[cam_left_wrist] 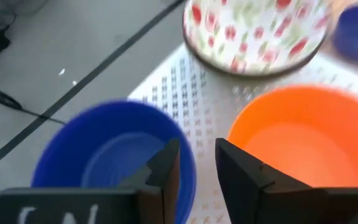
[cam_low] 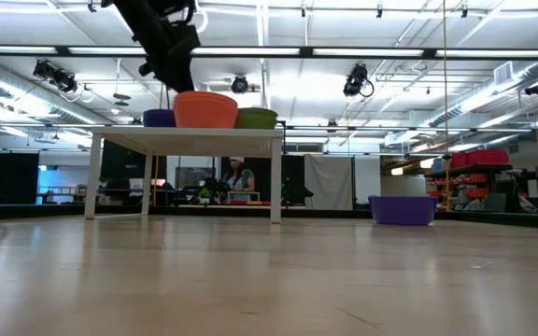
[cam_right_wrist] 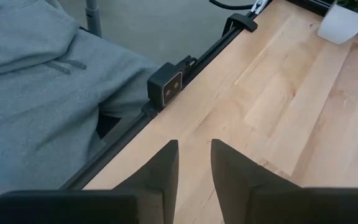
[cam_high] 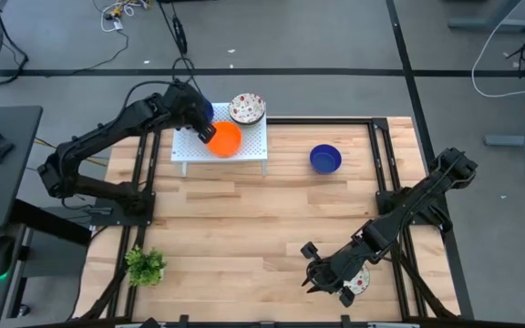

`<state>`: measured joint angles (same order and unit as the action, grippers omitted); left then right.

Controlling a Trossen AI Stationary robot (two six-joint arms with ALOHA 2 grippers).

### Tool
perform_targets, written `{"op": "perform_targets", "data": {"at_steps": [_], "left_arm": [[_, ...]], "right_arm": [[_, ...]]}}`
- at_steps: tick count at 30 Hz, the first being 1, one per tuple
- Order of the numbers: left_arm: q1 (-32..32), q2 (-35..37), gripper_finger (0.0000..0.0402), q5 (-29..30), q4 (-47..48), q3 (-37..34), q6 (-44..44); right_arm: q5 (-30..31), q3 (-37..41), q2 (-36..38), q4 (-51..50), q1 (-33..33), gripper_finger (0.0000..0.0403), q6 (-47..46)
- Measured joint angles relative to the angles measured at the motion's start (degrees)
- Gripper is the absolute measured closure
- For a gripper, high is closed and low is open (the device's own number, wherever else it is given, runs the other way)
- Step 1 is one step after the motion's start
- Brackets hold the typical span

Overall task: Pick & Place Mini bowls
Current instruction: Stack the white bowl on top of the white bowls on the shelf

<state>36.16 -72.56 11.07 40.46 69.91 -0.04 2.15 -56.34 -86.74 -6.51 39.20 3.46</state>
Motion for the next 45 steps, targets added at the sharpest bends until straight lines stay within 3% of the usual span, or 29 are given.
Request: {"op": "perform_targets", "data": {"at_steps": [7,11,15,20,25,29,32,35,38,45], "left_arm": [[-1.3,2.1,0.0323,-1.8,0.3,1.8,-0.8],[-7.0,5.9,0.0362,-1.0,1.3,-0.1,-0.9],[-16.8,12.0,0.0395,5.6,-1.9,-7.2,-4.4],[-31.6,19.4,0.0388,16.7,-14.3,-19.9,-9.9],[-44.6,21.0,0.0393,21.9,-27.6,-27.9,-10.2],[-51.0,19.1,0.0397,23.4,-35.7,-29.3,-7.5],[-53.3,18.6,0.0392,23.9,-40.3,-29.3,-5.8],[-54.4,18.6,0.0387,23.9,-41.5,-29.3,-4.6],[-54.5,18.6,0.039,23.9,-41.2,-29.3,-3.8],[-54.5,18.6,0.0395,23.9,-40.9,-29.3,-3.7]], "right_arm": [[0.1,0.0,0.0,-2.7,0.0,0.0307,-1.2],[5.2,3.0,0.0,-3.6,0.0,0.0307,-3.3],[12.6,5.5,1.8,-11.6,0.0,0.0307,-10.9],[19.3,7.6,7.9,-21.8,0.0,0.0307,-24.7],[10.9,10.0,12.9,-26.3,0.0,0.0307,-43.1],[-3.3,11.0,12.6,-21.9,0.8,0.029,-49.4],[-9.1,11.0,10.4,-16.0,3.4,0.0259,-51.8],[-10.0,11.0,7.8,-12.0,6.7,0.0225,-52.1],[-9.3,10.2,5.2,-14.2,9.7,0.0205,-52.8],[-5.6,9.0,0.4,-14.8,14.6,0.0217,-53.4]]}}
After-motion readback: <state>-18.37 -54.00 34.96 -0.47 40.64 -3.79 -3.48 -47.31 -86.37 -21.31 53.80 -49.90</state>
